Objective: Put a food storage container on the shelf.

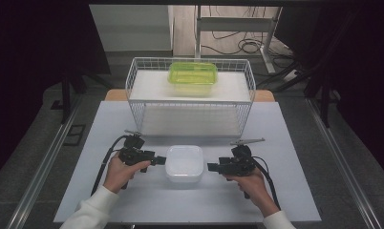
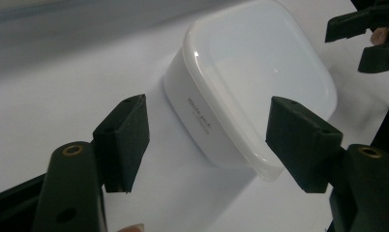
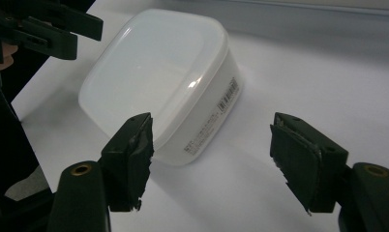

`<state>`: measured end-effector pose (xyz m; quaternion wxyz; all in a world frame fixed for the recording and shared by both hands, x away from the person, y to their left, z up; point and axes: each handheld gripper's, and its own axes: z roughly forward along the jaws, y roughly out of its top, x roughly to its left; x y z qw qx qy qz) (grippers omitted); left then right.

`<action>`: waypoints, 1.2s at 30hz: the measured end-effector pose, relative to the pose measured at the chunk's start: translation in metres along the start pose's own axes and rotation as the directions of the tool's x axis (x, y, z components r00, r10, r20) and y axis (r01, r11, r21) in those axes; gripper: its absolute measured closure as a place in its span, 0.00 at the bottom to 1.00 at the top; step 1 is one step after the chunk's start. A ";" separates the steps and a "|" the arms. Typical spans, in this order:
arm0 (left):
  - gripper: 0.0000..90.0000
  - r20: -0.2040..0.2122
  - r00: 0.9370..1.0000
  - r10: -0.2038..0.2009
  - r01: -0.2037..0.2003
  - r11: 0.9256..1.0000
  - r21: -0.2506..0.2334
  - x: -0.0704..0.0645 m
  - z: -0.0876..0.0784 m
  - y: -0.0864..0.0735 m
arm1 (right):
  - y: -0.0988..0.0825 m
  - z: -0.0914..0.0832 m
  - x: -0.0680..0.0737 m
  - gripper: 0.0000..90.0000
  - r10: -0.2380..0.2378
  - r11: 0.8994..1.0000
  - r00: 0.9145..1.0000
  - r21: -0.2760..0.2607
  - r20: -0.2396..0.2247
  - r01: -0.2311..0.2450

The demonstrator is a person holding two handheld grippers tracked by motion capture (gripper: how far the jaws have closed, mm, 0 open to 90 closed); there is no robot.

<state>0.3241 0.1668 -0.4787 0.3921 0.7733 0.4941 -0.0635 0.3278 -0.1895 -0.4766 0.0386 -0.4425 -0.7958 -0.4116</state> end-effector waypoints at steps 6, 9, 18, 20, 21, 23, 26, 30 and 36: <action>0.37 0.032 0.999 -0.032 0.032 0.999 0.002 0.004 0.005 -0.001 | 0.004 0.010 0.004 0.39 0.017 1.000 1.000 0.014 -0.026 -0.017; 0.38 0.036 0.999 -0.037 0.038 0.999 -0.003 0.005 0.006 -0.001 | 0.009 0.017 0.005 0.41 0.025 1.000 0.998 0.017 -0.052 -0.024; 0.41 0.043 0.998 -0.053 0.053 0.999 0.002 0.005 0.011 -0.003 | 0.013 0.030 0.002 0.47 0.088 0.996 0.994 0.033 -0.060 -0.086; 0.44 0.046 0.997 -0.054 0.054 0.999 0.001 0.005 0.011 -0.003 | 0.013 0.031 0.002 0.48 0.106 0.994 0.992 0.028 -0.072 -0.104; 0.45 0.049 0.997 -0.055 0.055 0.998 0.002 0.005 0.011 -0.003 | 0.013 0.032 0.001 0.49 0.108 0.994 0.991 0.030 -0.076 -0.106; 0.47 0.058 0.996 -0.063 0.063 0.998 -0.001 0.005 0.012 -0.004 | 0.013 0.032 0.001 0.51 0.113 0.993 0.990 0.030 -0.078 -0.111; 0.50 0.079 0.994 -0.079 0.078 0.997 0.008 0.008 0.013 -0.005 | 0.013 0.033 0.000 0.54 0.127 0.992 0.989 0.029 -0.080 -0.125; 0.54 0.095 0.992 -0.087 0.087 0.996 0.010 0.008 0.015 -0.006 | 0.012 0.035 -0.002 0.57 0.143 0.990 0.986 0.036 -0.090 -0.140; 0.67 0.133 0.986 -0.098 0.098 0.995 0.009 0.006 0.018 -0.006 | 0.012 0.035 -0.003 0.66 0.166 0.986 0.978 0.042 -0.127 -0.162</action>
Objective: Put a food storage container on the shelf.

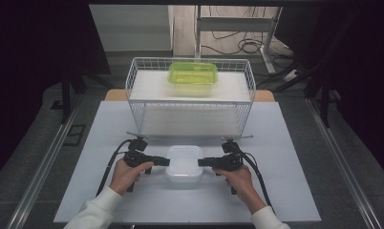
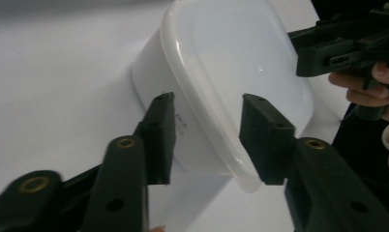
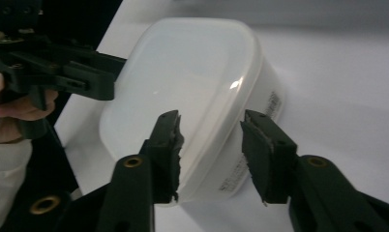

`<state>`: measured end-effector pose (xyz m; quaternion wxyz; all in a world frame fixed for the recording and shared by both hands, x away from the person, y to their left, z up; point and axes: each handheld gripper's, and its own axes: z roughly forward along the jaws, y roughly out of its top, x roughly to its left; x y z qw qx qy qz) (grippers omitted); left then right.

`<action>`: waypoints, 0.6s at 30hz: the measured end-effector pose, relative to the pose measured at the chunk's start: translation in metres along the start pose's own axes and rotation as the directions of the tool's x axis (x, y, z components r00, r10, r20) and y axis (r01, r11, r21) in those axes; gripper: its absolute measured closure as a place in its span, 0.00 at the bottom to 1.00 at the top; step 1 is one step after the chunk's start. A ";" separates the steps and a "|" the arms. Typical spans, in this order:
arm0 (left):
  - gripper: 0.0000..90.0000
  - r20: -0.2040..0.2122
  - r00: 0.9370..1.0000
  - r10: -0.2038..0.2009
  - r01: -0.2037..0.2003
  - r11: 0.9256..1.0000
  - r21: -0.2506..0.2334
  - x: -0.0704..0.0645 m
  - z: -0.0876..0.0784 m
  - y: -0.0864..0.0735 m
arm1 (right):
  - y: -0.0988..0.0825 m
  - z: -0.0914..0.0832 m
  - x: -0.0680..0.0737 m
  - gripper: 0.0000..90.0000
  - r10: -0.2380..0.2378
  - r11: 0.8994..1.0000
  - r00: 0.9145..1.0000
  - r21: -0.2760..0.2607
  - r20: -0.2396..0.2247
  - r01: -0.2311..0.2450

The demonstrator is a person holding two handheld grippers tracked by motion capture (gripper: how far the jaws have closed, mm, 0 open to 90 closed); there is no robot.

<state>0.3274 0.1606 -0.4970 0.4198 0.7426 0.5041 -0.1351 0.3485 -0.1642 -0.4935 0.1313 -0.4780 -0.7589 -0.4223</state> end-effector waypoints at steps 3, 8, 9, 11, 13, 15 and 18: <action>0.69 0.003 1.000 -0.016 0.016 1.000 -0.013 0.000 0.001 -0.001 | -0.001 0.000 0.002 0.68 0.014 1.000 1.000 0.001 0.002 -0.014; 0.74 0.024 0.999 -0.029 0.029 0.999 -0.025 0.000 -0.001 -0.002 | -0.002 -0.004 0.001 0.75 0.054 0.999 0.998 -0.003 -0.013 -0.055; 0.75 0.023 0.999 -0.026 0.027 0.999 -0.029 -0.001 -0.002 -0.002 | -0.002 -0.005 0.001 0.76 0.067 0.998 0.998 -0.010 -0.019 -0.067; 0.78 0.023 0.999 -0.026 0.027 0.999 -0.043 -0.002 -0.004 -0.003 | -0.003 -0.007 0.001 0.79 0.089 0.996 0.995 -0.021 -0.033 -0.090; 0.81 0.023 0.999 -0.024 0.025 0.998 -0.053 -0.003 -0.006 -0.003 | -0.003 -0.009 0.000 0.83 0.096 0.995 0.994 -0.033 -0.050 -0.098; 0.83 0.024 0.999 -0.022 0.024 0.997 -0.074 -0.004 -0.008 -0.004 | -0.003 -0.011 0.000 0.85 0.096 0.994 0.994 -0.040 -0.055 -0.098; 0.86 0.014 1.000 -0.013 0.014 0.996 -0.091 -0.006 -0.009 -0.005 | -0.004 -0.013 0.001 0.88 0.082 0.995 0.995 -0.050 -0.058 -0.085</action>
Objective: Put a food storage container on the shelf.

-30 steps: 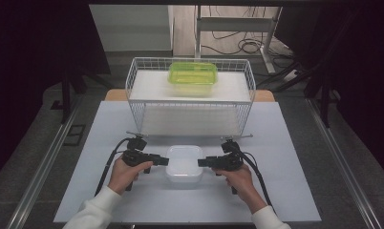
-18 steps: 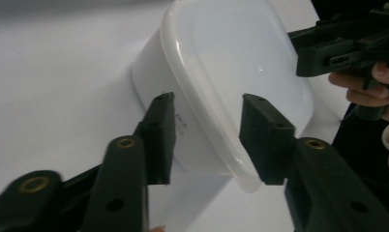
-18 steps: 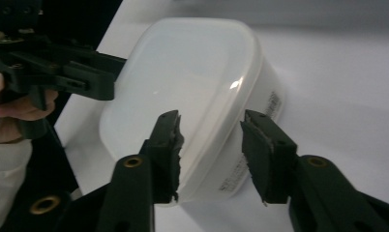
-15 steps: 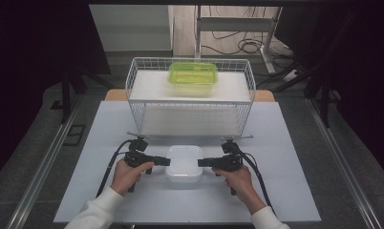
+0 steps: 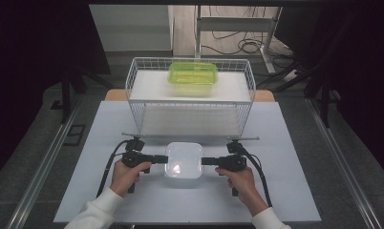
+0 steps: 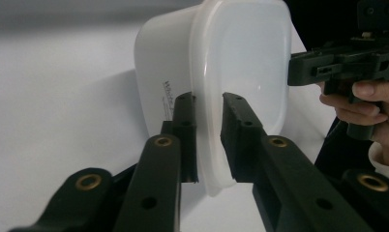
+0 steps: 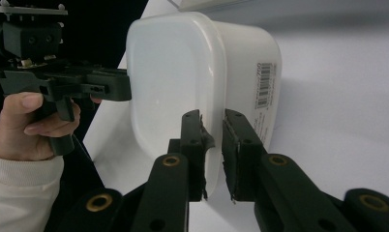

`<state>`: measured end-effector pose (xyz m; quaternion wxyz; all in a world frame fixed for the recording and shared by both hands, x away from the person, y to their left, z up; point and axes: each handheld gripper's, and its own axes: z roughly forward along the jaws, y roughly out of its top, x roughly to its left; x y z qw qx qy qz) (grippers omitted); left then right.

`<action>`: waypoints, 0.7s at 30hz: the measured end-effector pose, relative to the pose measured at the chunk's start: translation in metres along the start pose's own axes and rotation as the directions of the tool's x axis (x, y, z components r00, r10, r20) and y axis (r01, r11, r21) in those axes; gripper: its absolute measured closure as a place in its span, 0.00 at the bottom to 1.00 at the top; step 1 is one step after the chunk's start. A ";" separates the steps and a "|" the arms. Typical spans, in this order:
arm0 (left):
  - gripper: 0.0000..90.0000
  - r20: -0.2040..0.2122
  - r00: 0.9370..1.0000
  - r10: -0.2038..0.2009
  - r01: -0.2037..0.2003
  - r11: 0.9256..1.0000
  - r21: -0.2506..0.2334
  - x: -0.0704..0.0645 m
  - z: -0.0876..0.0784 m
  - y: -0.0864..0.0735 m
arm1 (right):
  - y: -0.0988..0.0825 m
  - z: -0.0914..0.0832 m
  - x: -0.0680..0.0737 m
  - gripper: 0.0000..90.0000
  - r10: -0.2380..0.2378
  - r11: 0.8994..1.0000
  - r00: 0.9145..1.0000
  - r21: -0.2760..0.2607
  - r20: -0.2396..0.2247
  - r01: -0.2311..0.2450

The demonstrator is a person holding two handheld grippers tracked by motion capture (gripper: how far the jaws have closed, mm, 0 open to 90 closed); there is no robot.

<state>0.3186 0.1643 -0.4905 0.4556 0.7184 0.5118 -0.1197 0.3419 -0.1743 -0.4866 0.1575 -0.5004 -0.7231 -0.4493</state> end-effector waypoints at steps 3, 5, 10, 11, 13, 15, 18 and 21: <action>0.87 -0.004 1.000 0.007 -0.007 1.000 -0.001 -0.001 0.000 -0.001 | -0.001 -0.001 0.001 0.88 -0.021 1.000 1.000 -0.003 0.007 0.021; 0.87 -0.005 1.000 0.008 -0.008 1.000 -0.002 -0.001 0.000 -0.001 | -0.001 -0.001 0.002 0.88 -0.027 1.000 1.000 -0.003 0.010 0.027; 0.87 -0.001 1.000 0.015 -0.015 1.000 -0.006 -0.003 0.000 -0.001 | -0.001 -0.003 0.003 0.88 -0.056 0.998 0.998 -0.010 0.018 0.056; 0.87 0.002 1.000 0.016 -0.016 1.000 -0.008 -0.003 0.000 -0.001 | -0.001 -0.004 0.004 0.88 -0.060 0.998 0.998 -0.013 0.016 0.060; 0.87 0.001 1.000 0.024 -0.024 1.000 -0.011 -0.005 -0.001 -0.001 | -0.001 -0.006 0.005 0.88 -0.070 0.997 0.997 -0.019 0.014 0.071; 0.87 -0.003 0.999 0.034 -0.034 0.999 -0.017 -0.006 -0.002 -0.001 | -0.001 -0.007 0.006 0.88 -0.083 0.996 0.996 -0.020 0.019 0.083; 0.87 -0.008 0.999 0.046 -0.046 0.998 -0.035 -0.010 -0.002 -0.002 | -0.001 -0.009 0.009 0.88 -0.118 0.993 0.992 -0.022 0.042 0.119; 0.88 -0.013 0.998 0.062 -0.062 0.997 -0.043 -0.014 -0.004 -0.001 | -0.001 -0.011 0.011 0.88 -0.137 0.990 0.989 -0.025 0.049 0.138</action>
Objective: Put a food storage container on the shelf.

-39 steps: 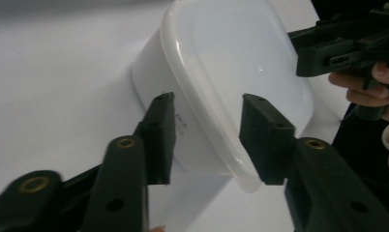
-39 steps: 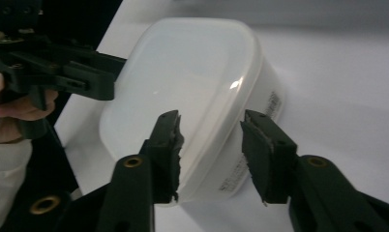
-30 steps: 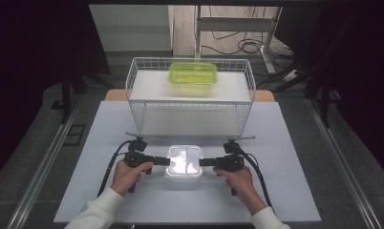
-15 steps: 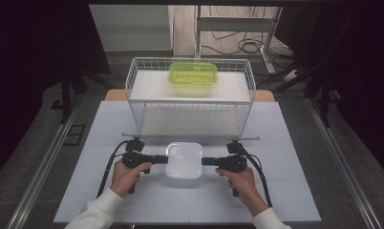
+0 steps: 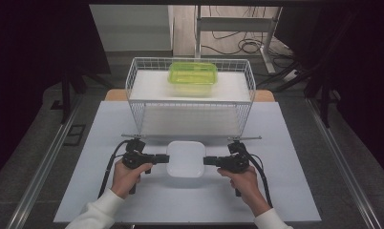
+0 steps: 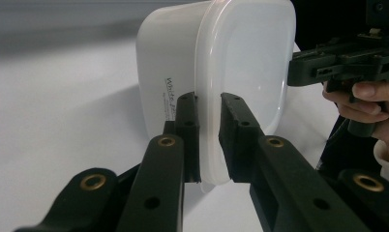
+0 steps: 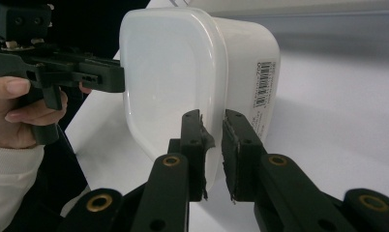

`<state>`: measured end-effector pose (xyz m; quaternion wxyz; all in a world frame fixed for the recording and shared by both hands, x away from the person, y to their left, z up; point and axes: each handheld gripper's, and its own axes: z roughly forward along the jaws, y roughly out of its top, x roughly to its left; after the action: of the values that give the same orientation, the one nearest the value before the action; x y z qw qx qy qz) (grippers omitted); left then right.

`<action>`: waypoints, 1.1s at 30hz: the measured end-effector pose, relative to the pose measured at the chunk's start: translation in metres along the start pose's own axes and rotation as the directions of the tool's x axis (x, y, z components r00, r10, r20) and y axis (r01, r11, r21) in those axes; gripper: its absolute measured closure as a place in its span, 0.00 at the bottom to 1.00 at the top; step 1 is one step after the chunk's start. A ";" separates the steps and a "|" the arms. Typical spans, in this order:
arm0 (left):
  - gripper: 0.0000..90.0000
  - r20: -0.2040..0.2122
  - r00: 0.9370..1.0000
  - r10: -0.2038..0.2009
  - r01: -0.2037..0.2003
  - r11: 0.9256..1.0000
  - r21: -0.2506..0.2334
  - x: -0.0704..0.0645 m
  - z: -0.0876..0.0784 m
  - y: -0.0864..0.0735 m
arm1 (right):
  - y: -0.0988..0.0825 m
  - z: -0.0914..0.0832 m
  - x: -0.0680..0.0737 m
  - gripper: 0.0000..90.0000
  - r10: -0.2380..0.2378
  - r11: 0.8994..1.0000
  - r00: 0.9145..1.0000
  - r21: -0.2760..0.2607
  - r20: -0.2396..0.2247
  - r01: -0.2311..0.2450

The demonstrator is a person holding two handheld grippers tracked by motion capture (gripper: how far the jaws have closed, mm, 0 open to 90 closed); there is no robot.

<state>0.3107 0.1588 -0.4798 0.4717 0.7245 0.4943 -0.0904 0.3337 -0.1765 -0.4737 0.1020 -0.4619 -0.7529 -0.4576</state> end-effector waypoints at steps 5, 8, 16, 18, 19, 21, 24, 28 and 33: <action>0.88 0.000 1.000 0.015 -0.015 1.000 -0.005 -0.002 -0.002 0.001 | 0.001 -0.003 0.003 0.88 -0.038 0.999 0.999 -0.005 0.000 0.038; 0.88 -0.007 0.999 0.040 -0.040 0.999 -0.021 -0.005 -0.005 0.002 | 0.002 -0.005 0.005 0.88 -0.052 0.999 0.999 -0.010 0.000 0.052; 0.88 -0.024 0.995 0.094 -0.096 0.994 -0.049 -0.014 -0.013 0.007 | 0.007 -0.012 0.016 0.88 -0.115 0.993 0.993 -0.035 0.021 0.116; 0.88 -0.028 0.994 0.103 -0.105 0.993 -0.056 -0.016 -0.014 0.008 | 0.008 -0.014 0.018 0.88 -0.125 0.991 0.992 -0.038 0.023 0.126; 0.88 -0.029 0.994 0.108 -0.110 0.992 -0.055 -0.017 -0.015 0.009 | 0.008 -0.014 0.018 0.88 -0.130 0.991 0.991 -0.041 0.024 0.131; 0.88 -0.032 0.992 0.124 -0.126 0.990 -0.059 -0.019 -0.018 0.011 | 0.009 -0.015 0.020 0.88 -0.141 0.989 0.990 -0.045 0.023 0.142; 0.88 -0.031 0.990 0.136 -0.138 0.988 -0.073 -0.023 -0.021 0.014 | 0.012 -0.019 0.024 0.88 -0.152 0.987 0.988 -0.057 0.022 0.153; 0.87 -0.031 0.988 0.148 -0.150 0.985 -0.089 -0.026 -0.025 0.019 | 0.017 -0.024 0.029 0.88 -0.172 0.982 0.985 -0.075 0.024 0.173; 0.87 -0.039 0.987 0.157 -0.161 0.982 -0.104 -0.028 -0.029 0.027 | 0.025 -0.026 0.032 0.88 -0.186 0.978 0.982 -0.094 0.028 0.188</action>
<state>0.3090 0.1621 -0.4312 0.5078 0.7367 0.4462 -0.0148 0.3288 -0.1738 -0.4254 0.0293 -0.3978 -0.7711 -0.4963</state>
